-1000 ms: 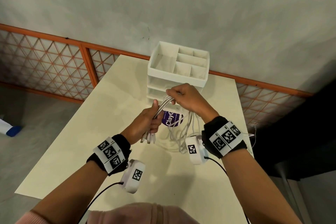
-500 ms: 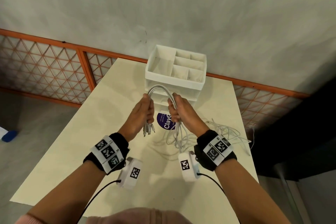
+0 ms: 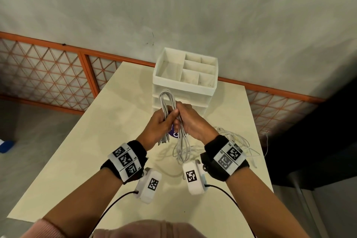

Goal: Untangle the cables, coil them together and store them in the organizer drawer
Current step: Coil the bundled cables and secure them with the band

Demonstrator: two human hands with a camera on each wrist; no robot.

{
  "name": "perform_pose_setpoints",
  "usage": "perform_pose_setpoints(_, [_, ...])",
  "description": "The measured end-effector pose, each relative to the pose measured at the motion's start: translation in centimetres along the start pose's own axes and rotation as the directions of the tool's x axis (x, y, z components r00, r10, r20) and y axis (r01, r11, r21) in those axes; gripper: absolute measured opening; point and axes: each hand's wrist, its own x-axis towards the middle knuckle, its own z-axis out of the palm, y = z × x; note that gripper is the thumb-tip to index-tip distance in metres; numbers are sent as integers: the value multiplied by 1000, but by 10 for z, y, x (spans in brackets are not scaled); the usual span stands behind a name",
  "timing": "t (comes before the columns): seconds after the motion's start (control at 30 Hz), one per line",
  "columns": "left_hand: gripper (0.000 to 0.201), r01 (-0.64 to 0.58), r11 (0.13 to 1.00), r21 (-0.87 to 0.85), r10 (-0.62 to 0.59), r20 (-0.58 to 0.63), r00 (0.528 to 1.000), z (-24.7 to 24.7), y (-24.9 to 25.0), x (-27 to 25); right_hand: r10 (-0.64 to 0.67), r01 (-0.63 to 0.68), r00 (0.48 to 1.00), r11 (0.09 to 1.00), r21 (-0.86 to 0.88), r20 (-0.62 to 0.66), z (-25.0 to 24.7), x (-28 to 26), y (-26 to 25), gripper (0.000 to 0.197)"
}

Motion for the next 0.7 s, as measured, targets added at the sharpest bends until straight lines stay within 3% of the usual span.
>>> perform_pose_setpoints(0.07, [30,-8,1000,-6,8,-48,999,-2,2,3,-14,14,1000,997,-74,9,1,-1,2,49])
perform_pose_setpoints(0.2, [27,-55,996,76,76,-301,951,-30,8,18,32,5,994,945,-327,107,-7,-12,15,58])
perform_pose_setpoints(0.33, [28,18,992,123,37,-427,904,-54,4,27,-163,177,984,864,-471,72,-14,-11,24,42])
perform_pose_setpoints(0.43, [30,56,998,39,-33,-452,891,-52,-5,30,-215,263,965,837,-480,153,-5,-13,20,41])
perform_pose_setpoints(0.57, [36,13,992,-129,-73,-475,877,-51,-3,34,10,147,927,909,-390,374,6,-25,30,41])
perform_pose_setpoints(0.7, [36,-46,947,-317,-124,-497,859,-59,3,36,116,94,866,917,-387,486,-6,-28,47,45])
